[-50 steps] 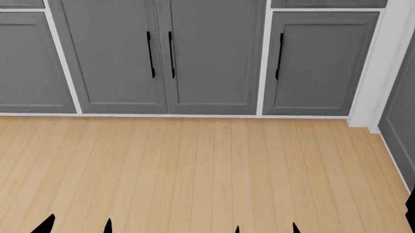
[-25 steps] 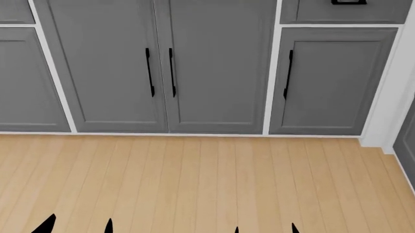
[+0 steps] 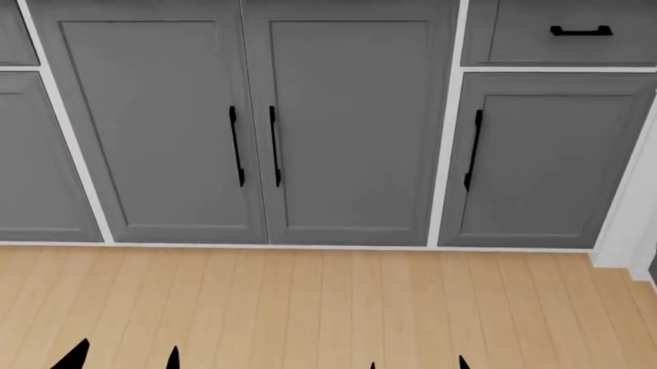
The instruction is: Navigate to the hood.
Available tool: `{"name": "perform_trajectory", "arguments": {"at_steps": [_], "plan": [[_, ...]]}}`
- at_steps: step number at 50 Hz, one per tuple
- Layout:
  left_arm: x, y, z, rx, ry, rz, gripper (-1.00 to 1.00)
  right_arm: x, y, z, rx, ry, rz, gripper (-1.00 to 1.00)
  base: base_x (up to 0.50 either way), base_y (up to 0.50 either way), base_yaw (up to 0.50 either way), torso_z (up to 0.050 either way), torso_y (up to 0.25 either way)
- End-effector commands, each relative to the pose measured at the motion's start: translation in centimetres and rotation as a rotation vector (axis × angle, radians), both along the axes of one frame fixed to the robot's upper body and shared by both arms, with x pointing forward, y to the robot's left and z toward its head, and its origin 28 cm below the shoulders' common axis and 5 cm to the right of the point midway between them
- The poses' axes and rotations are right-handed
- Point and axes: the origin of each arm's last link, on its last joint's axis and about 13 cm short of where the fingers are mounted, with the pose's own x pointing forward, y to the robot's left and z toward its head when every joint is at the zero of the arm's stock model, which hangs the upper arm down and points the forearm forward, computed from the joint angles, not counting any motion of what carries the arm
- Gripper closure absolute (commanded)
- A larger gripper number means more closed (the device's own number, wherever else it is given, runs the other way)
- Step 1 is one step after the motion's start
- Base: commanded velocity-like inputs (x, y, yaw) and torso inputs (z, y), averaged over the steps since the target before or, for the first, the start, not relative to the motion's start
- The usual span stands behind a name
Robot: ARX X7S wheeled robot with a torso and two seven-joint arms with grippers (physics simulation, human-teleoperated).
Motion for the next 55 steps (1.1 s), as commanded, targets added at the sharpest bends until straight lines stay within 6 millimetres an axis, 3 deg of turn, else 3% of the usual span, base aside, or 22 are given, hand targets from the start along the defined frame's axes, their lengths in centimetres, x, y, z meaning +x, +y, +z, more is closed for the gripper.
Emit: {"name": "perform_trajectory", "arguments": {"at_steps": [1, 55], "plan": [[0.0, -0.03, -0.01, 0.0, 0.002, -0.001, -1.0, -0.05, -0.02, 0.01, 0.0, 0.001, 0.001, -1.0, -0.07, 0.47, 0.0, 0.0, 0.0], [0.07, -0.09, -0.05, 0.001, -0.001, -0.003, -1.0, -0.02, 0.02, -0.12, -0.013, -0.012, -0.005, -1.0, -0.08, 0.46, 0.0, 0.0, 0.001]]}}
